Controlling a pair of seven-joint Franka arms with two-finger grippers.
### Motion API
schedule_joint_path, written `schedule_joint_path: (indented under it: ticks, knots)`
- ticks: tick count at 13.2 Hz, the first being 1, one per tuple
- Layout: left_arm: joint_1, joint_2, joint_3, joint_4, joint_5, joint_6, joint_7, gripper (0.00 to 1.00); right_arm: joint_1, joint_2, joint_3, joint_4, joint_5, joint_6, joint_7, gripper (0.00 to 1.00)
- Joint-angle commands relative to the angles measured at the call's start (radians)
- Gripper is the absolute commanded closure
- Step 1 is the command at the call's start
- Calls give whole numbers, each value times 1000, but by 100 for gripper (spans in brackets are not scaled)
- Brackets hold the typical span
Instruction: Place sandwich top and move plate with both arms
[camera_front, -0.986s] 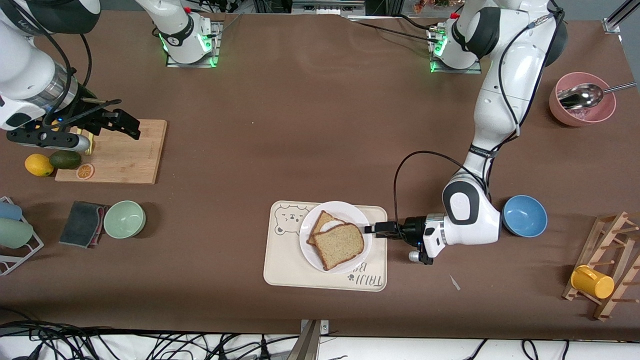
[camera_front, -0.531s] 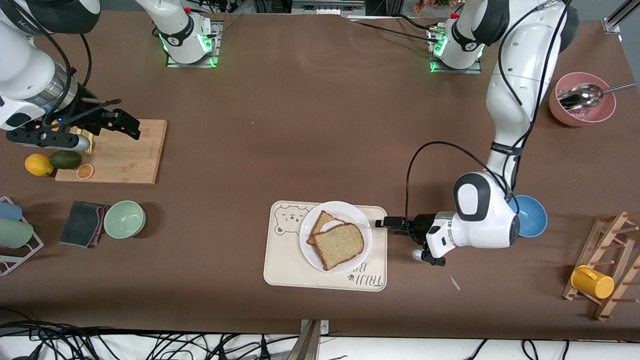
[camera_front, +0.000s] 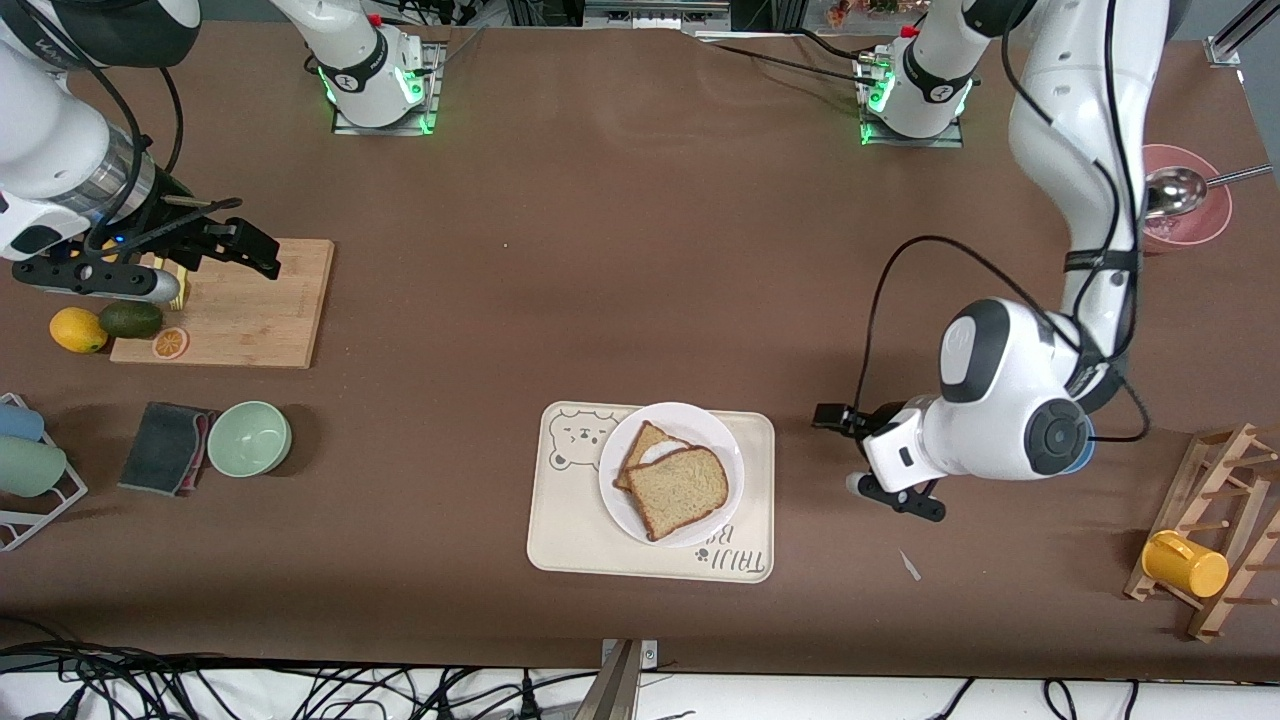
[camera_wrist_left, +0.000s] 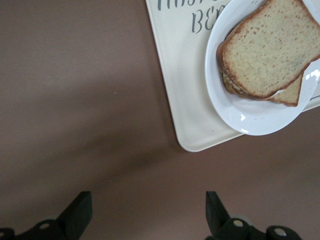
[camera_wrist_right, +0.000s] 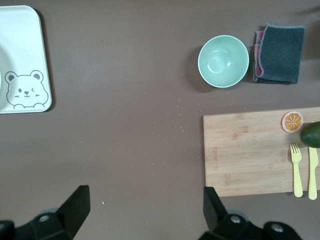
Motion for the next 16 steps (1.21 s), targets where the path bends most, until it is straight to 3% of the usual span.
schedule_joint_path:
  ticks: [1,4,10,13,16]
  knots:
    - [6,-160,12,-37,112,-73,-23,0,-7,-4,1,7,21,1,-8,0]
    - [32,-292,24,-65,210,-140,-24,0,-7,-5,-1,7,19,-1,-8,0]
    - [65,-484,16,-87,233,-359,-142,0,-7,-5,-3,8,21,1,-6,0]
    - [83,-569,10,-238,230,-263,-138,0,-7,-5,-3,17,21,-1,-8,0]
    - [94,-638,16,-304,230,-194,-149,0,-7,-5,-4,17,21,-1,-8,0]
